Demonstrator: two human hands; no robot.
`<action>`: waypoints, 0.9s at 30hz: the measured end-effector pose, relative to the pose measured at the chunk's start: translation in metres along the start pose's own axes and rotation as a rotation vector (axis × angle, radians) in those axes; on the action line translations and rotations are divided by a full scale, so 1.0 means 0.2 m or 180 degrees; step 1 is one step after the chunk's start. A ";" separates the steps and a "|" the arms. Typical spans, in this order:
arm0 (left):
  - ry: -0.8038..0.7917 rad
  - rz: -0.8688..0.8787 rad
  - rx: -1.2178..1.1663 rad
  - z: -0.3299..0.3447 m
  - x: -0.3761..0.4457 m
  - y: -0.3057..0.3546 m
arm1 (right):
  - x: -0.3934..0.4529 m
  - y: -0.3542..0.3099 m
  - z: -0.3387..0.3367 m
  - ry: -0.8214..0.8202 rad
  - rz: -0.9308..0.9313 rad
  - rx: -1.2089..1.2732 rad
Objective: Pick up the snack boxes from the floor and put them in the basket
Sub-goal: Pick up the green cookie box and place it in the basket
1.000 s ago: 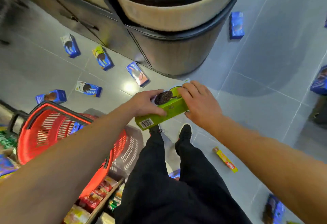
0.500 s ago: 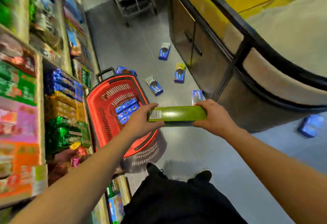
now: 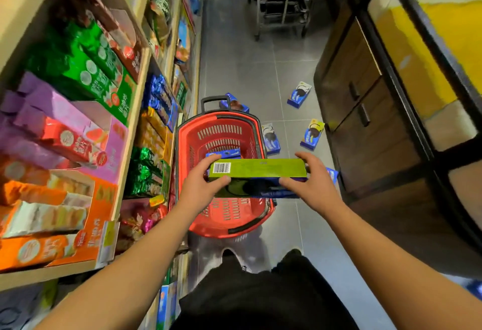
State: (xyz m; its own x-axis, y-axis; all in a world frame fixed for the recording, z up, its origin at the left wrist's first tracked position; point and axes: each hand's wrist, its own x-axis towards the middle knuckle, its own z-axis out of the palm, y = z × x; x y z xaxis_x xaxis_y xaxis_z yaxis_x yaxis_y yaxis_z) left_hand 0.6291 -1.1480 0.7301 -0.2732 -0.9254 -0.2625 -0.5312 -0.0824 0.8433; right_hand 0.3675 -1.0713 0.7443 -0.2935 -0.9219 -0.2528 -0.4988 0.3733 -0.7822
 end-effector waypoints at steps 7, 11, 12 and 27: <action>0.0278 -0.0439 -0.0070 -0.03 0.17 -0.09 | 0.30 -0.04 0.15 -0.0335 0.0123 0.0449; 0.0486 -0.0880 -0.0180 0.01 0.27 -0.14 | 0.53 0.00 0.24 -0.0596 0.0190 0.0380; 0.0605 -0.0921 -0.0146 0.02 0.29 -0.16 | 0.58 0.02 0.26 -0.0665 0.0195 0.0346; 0.0782 -0.1931 -0.0230 0.29 0.62 -1.05 | 1.01 0.52 1.02 -0.1403 0.0831 -0.0208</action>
State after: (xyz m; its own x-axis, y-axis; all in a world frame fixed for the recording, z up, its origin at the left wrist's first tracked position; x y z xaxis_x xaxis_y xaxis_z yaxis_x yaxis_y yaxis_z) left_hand 0.6593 -1.2237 0.4933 0.2534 -0.7637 -0.5937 -0.4758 -0.6328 0.6109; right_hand 0.4231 -1.2408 0.4950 -0.0505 -0.7480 -0.6618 -0.5089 0.5894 -0.6274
